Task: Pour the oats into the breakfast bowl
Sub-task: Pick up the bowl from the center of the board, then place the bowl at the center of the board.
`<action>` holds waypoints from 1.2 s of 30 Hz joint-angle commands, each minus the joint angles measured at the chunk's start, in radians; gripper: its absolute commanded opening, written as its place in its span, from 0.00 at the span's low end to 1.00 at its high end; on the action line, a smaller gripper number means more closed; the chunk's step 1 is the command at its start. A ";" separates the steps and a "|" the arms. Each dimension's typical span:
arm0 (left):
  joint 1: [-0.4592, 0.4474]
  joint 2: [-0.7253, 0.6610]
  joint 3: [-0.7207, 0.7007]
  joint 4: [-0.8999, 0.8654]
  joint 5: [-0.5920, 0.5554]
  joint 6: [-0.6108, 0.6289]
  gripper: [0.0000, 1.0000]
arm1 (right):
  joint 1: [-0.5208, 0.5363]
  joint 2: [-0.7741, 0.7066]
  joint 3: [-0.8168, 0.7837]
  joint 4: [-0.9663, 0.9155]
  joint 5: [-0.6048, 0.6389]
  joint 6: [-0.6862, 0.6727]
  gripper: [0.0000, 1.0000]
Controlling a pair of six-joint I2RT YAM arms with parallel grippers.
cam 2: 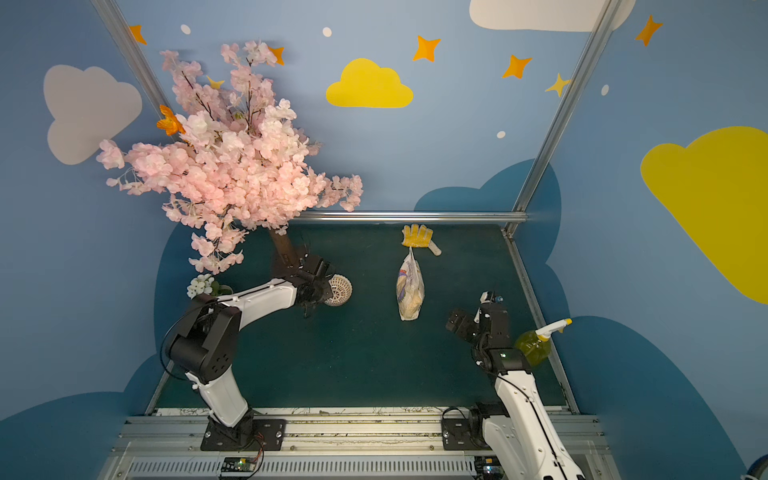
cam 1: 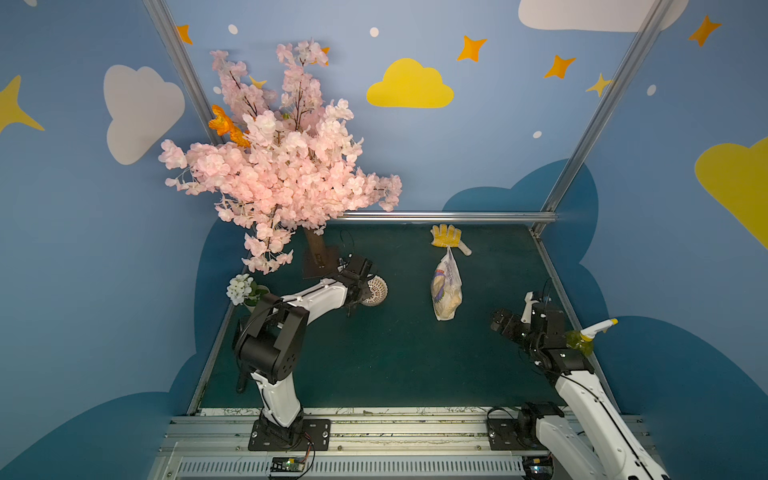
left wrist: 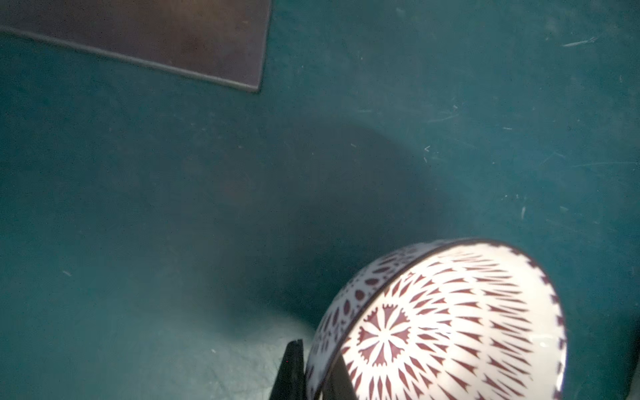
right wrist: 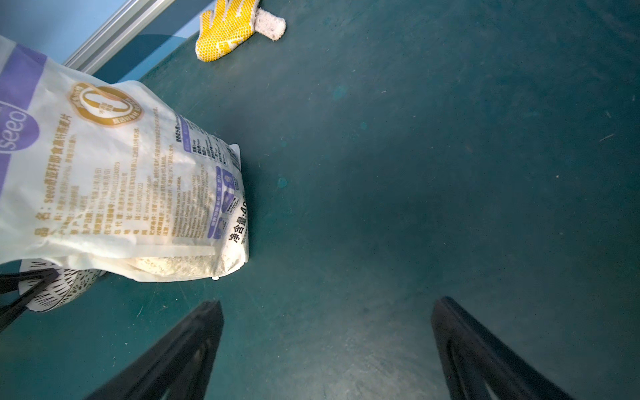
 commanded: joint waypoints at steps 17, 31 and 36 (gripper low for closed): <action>-0.544 -0.443 -0.451 -0.043 0.056 -0.306 0.03 | 0.075 0.097 0.049 0.005 -0.003 -0.031 0.98; -0.588 -0.591 -0.429 -0.147 -0.035 -0.275 0.54 | 0.223 0.135 0.474 -0.307 -0.017 -0.092 0.98; -0.599 -0.783 -0.483 -0.163 -0.061 -0.260 0.60 | 0.393 0.307 0.626 -0.296 0.137 -0.147 0.97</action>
